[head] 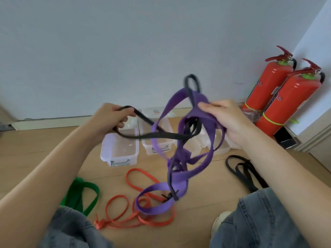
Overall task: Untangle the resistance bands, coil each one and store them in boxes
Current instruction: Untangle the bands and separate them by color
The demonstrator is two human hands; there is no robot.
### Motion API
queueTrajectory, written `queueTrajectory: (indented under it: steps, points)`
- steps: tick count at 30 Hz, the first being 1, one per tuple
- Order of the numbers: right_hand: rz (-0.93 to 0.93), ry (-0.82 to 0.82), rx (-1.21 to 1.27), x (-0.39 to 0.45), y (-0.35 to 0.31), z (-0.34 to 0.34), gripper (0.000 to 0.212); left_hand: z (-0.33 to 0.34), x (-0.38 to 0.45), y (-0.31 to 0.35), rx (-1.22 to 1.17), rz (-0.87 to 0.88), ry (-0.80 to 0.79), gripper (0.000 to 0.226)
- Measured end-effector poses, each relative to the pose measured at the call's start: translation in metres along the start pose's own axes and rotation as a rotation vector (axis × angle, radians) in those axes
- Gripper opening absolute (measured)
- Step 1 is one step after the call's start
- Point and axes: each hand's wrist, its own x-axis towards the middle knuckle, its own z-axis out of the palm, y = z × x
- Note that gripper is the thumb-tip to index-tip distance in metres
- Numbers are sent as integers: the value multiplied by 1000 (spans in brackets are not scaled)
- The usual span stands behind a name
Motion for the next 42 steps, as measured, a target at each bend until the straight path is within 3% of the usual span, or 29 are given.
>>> queueTrajectory:
  steps: [3, 5, 6, 9, 11, 13, 15, 17, 19, 20, 22, 24, 26, 28, 31, 33, 35, 36, 38, 40, 42]
  points:
    - [-57, -5, 23, -3, -3, -6, 24, 2, 2, -7, 433, -1, 76, 32]
    - [-86, -114, 107, -8, -5, 0, 23, 15, -5, -13, 692, 19, -37, 53]
    - [-91, -153, 176, -9, -7, 2, 22, 22, -11, -15, 672, 73, -127, 60]
    - [-99, -211, 364, -9, -14, 4, 20, 50, -32, -12, 216, 179, -432, 64]
    - [-83, -250, 449, -10, -17, 4, 24, 72, -37, -17, 96, 288, -383, 54]
    - [-60, -260, 476, -8, -17, 3, 22, 81, -35, -17, 54, 350, -234, 25]
    - [-28, -176, 302, -5, -15, -4, 23, 76, -32, -15, -48, 257, -296, 13]
    - [-20, -8, -218, 3, -7, -15, 31, 65, -29, -14, -19, 252, -392, 19]
    - [-58, 119, -690, 9, 4, -24, 41, 51, -23, -8, 64, 299, -310, 22]
    - [-105, 170, -766, 11, 7, -27, 40, 44, -20, -5, 86, 309, -223, 24]
    - [-187, 181, -683, 9, 5, -30, 38, 31, -12, 1, 15, 250, -46, 25]
    - [-180, 18, -439, 3, -3, -28, 40, 24, -11, 6, -168, 129, 14, 25]
    - [-249, -116, -442, -1, -5, -26, 48, 24, -17, 12, -268, 87, -38, 24]
    - [-319, -126, -700, 3, -1, -26, 54, 22, -25, 20, -394, 109, -175, 20]
    - [-224, -64, -1043, 7, 4, -20, 50, 16, -32, 31, -573, 180, -352, 14]
    - [-396, 8, -993, 2, 7, -8, 41, 19, -32, 32, -571, 148, -316, 17]
    - [-535, -121, -632, -9, 5, 6, 32, 25, -33, 33, -560, 116, -295, 20]
    - [-484, -255, -477, -14, 3, 13, 33, 28, -34, 34, -569, 119, -316, 19]
    - [-357, -417, -487, -18, 6, 25, 41, 32, -33, 35, -595, 124, -368, 17]
    - [-294, -403, -574, -16, 14, 37, 40, 33, -32, 35, -612, 114, -394, 13]
    - [-303, -357, -472, -15, 14, 46, 31, 32, -29, 31, -634, 115, -403, 16]
